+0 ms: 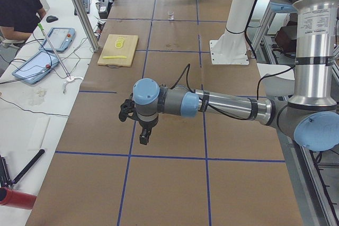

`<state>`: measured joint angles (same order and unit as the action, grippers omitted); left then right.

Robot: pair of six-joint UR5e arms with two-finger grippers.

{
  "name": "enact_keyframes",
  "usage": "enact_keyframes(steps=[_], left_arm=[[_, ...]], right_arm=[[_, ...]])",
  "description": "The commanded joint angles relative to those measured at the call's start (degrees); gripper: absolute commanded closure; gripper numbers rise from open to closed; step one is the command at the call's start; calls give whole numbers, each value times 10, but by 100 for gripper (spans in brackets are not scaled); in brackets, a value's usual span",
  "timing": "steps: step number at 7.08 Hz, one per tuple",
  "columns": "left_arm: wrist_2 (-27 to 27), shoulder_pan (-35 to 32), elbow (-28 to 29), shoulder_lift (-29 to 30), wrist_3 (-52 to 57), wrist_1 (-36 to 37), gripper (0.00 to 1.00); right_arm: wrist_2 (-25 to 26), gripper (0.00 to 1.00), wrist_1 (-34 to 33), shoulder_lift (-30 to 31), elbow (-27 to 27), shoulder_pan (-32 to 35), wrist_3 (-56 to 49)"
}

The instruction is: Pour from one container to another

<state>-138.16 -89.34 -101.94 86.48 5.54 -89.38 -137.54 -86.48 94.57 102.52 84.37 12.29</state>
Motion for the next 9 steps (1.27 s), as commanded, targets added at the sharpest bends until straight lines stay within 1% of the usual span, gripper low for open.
enact_keyframes(steps=[1,5,9], left_arm=[[0,0,2,0,0,0,0],[-2,2,7,4,-2,0,0],[-9,2,-1,7,-2,-2,0]], right_arm=[[-1,0,1,1,-1,0,1],[0,0,2,0,5,0,4],[-2,0,2,0,8,0,6]])
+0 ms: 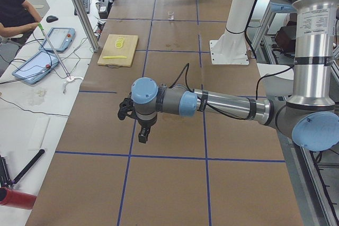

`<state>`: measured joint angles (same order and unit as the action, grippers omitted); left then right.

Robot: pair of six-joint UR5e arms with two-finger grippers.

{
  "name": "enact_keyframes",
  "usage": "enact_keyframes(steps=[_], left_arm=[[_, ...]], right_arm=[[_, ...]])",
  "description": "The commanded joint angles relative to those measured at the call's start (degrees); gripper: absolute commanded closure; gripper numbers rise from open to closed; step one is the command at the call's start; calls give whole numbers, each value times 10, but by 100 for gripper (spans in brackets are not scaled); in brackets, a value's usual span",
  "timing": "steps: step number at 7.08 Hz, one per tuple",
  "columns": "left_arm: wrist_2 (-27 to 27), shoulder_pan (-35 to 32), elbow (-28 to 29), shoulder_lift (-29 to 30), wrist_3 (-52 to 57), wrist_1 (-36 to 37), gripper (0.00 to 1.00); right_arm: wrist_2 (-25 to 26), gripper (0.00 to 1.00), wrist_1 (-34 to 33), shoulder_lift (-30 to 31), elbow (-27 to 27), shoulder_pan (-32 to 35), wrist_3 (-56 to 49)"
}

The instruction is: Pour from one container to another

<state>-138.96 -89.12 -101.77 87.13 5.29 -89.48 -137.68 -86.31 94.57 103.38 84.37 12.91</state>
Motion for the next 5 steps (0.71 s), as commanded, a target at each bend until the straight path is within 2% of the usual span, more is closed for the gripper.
enact_keyframes(steps=[1,3,5], left_arm=[[-1,0,-2,3,2,-2,0],[-1,0,0,12,2,-31,0],[-1,0,16,4,2,-107,0]], right_arm=[[2,0,0,-6,0,-1,1],[6,0,0,-18,-1,-1,0],[7,0,0,-21,3,-1,0]])
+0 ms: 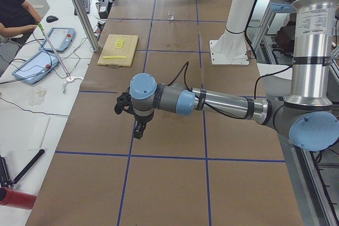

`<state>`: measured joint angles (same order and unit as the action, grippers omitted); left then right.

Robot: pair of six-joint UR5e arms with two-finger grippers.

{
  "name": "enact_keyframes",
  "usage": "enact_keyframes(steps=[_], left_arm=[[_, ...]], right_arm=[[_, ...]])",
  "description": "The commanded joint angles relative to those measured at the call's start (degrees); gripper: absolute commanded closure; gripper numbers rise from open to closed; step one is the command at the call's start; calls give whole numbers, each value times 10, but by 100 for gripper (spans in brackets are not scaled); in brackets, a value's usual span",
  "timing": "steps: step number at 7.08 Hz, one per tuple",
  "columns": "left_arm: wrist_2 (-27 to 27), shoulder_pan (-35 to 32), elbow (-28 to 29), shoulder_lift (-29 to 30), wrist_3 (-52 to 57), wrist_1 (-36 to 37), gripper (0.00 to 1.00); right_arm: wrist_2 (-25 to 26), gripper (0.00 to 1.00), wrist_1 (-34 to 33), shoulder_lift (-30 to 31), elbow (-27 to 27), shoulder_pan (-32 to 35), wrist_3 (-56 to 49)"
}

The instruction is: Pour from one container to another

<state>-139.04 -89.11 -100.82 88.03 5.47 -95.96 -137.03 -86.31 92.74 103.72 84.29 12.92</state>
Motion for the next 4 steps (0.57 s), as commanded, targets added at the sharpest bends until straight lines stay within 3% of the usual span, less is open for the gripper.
enact_keyframes(steps=[1,4], left_arm=[[0,0,11,-7,0,-55,0],[-1,0,3,-5,0,-61,0]], right_arm=[[0,0,0,-2,3,1,0],[0,0,0,-3,0,0,0]])
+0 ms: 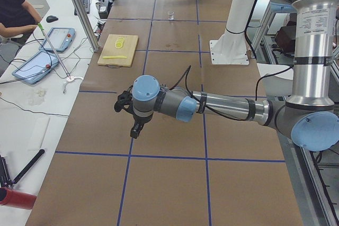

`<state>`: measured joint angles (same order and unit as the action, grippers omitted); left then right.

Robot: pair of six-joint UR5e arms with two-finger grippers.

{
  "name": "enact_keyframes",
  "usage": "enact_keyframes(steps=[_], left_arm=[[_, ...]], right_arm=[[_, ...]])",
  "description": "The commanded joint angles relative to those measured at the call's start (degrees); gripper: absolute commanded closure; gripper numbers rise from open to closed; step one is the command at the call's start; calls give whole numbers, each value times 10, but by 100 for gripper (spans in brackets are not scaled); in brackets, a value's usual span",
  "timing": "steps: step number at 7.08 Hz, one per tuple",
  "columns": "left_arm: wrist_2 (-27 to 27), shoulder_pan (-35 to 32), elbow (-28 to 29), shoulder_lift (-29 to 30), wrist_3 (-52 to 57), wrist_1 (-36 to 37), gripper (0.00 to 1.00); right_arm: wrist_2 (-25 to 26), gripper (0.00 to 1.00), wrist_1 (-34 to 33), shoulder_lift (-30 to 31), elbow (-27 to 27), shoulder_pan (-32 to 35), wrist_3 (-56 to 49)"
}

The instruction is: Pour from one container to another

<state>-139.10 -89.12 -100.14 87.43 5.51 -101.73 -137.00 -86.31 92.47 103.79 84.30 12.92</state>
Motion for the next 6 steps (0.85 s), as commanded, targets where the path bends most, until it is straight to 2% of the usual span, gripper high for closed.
enact_keyframes(steps=[1,2,3,4,5,6], left_arm=[[1,1,-7,4,-16,-3,0],[1,8,-12,6,-107,-44,0],[5,44,-10,-1,-211,-154,0],[8,87,-9,-1,-331,-219,0],[51,137,-15,1,-421,-281,0],[126,208,-22,1,-472,-323,0]], right_arm=[[0,0,0,1,-1,0,0],[-1,0,-1,1,-1,0,1],[-1,0,0,7,-1,0,2],[-1,0,0,5,-1,-1,1],[-1,0,4,6,1,-1,0],[0,0,21,7,0,-3,0]])
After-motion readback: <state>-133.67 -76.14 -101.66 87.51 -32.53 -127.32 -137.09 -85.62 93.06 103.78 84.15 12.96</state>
